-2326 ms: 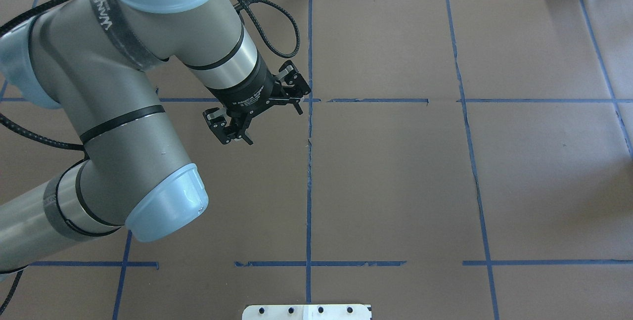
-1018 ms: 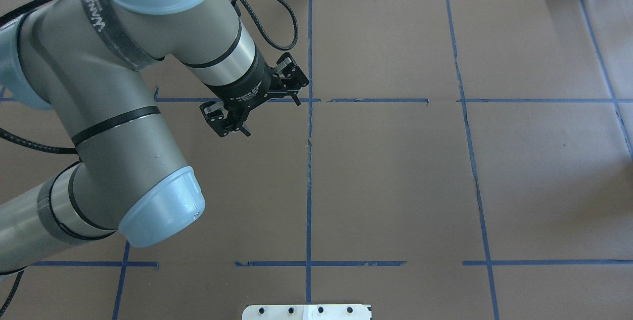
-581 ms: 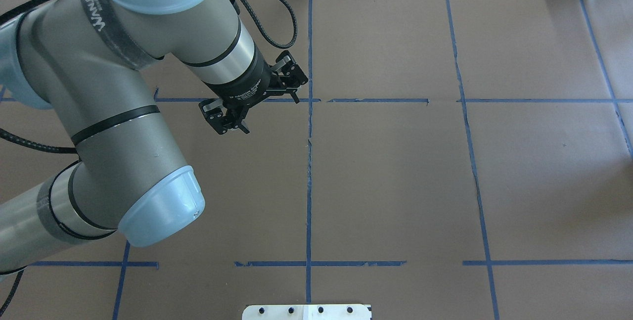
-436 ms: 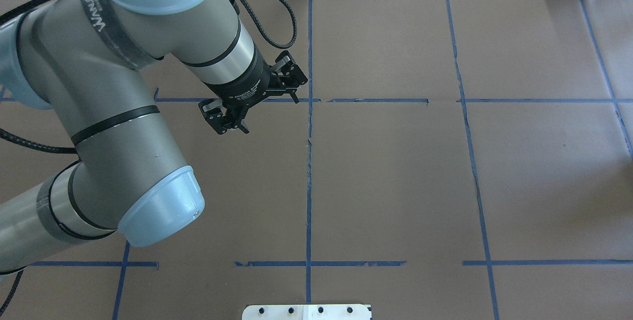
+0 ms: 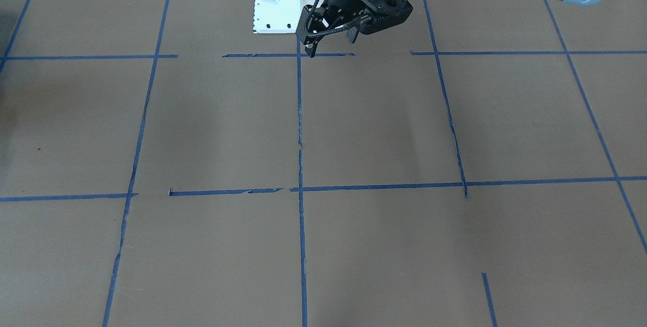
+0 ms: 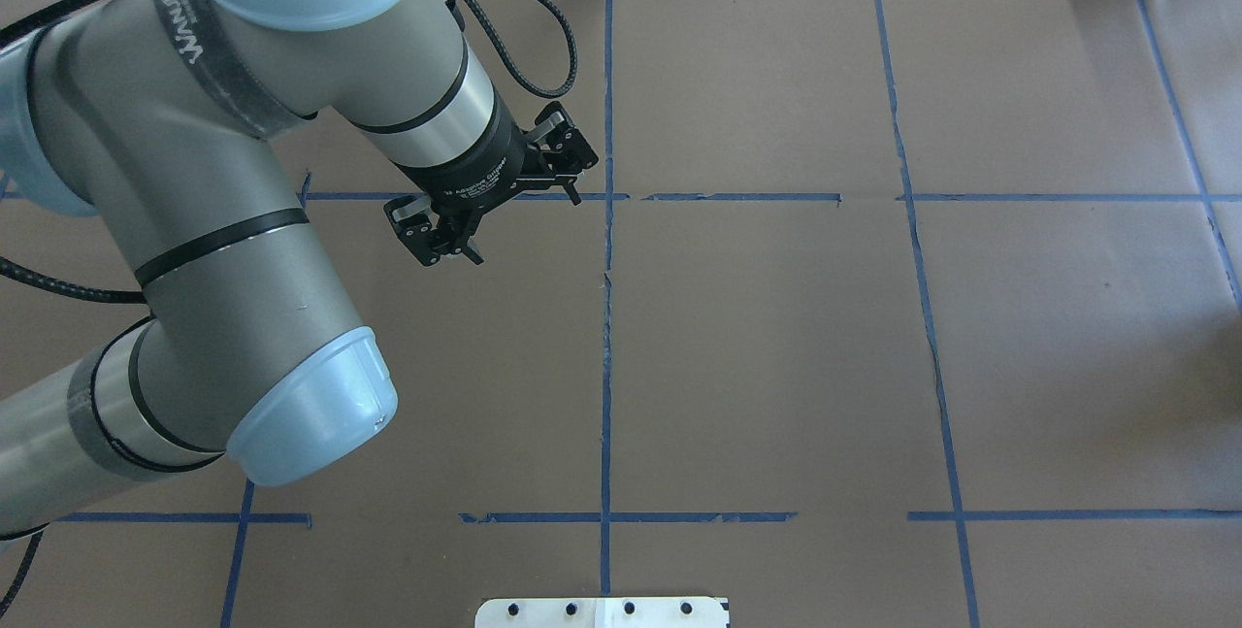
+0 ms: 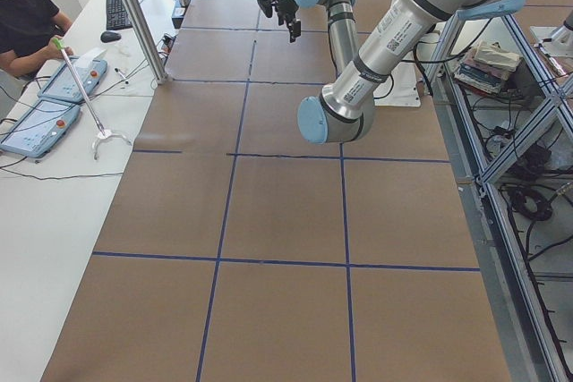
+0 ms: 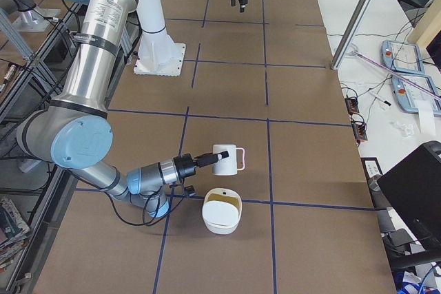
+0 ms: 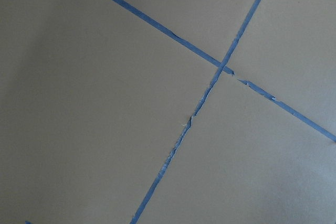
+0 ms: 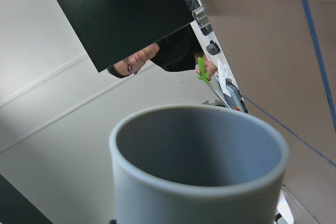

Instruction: Left arm hands cup to right arm to dump lemon

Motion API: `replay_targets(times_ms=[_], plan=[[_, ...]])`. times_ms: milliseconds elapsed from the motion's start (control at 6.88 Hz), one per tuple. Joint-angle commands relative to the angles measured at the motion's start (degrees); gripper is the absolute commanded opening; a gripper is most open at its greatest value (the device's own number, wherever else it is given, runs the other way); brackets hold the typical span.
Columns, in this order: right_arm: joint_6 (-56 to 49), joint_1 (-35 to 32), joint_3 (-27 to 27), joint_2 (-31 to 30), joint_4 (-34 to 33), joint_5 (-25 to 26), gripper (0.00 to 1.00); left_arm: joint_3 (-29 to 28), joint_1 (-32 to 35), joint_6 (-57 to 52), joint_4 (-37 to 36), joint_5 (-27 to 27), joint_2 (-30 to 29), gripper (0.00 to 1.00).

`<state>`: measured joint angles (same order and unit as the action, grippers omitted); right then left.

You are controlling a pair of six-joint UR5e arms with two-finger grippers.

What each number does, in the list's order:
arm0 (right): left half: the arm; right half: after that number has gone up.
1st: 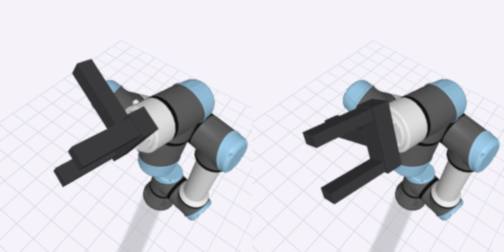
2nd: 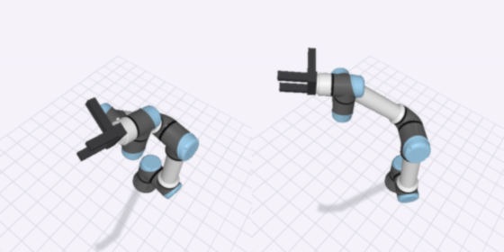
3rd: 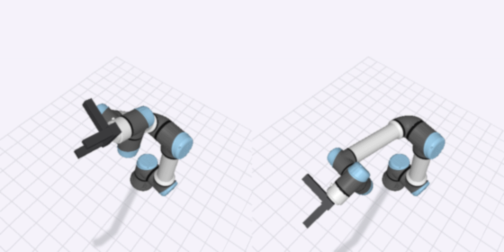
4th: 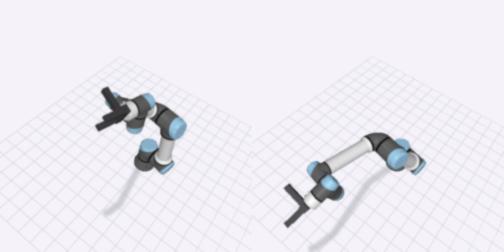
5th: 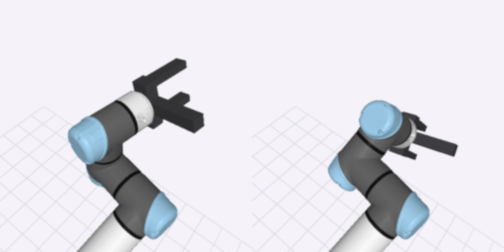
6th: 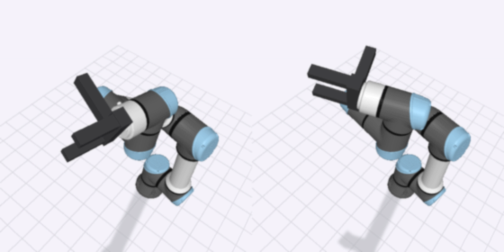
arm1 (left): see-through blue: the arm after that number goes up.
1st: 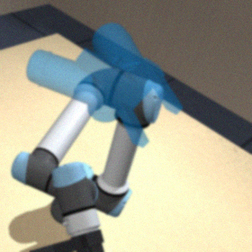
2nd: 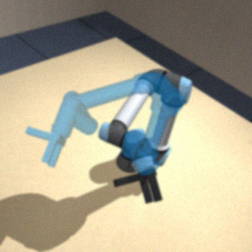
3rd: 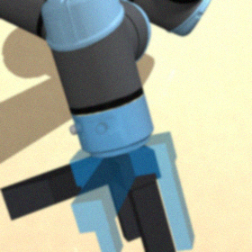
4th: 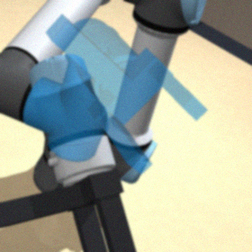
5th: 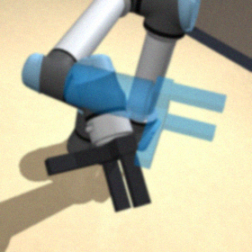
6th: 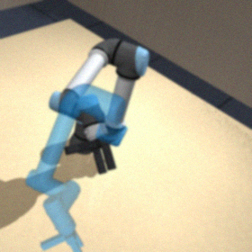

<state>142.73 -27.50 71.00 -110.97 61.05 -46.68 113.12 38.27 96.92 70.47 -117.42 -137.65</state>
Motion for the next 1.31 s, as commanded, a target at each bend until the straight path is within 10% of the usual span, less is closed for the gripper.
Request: replay_targets(times_ms=[0, 1163], plan=[[-10.5, -9.8, 15.4, 0.8, -21.6, -13.0, 0.02, 0.1, 0.2, 0.0, -0.2, 0.0, 0.2, 1.0], [-75.0, -5.6, 20.3, 28.6, -72.8, -11.2, 0.0, 0.7, 1.3, -3.1, -0.1, 0.1, 2.7, 1.0]])
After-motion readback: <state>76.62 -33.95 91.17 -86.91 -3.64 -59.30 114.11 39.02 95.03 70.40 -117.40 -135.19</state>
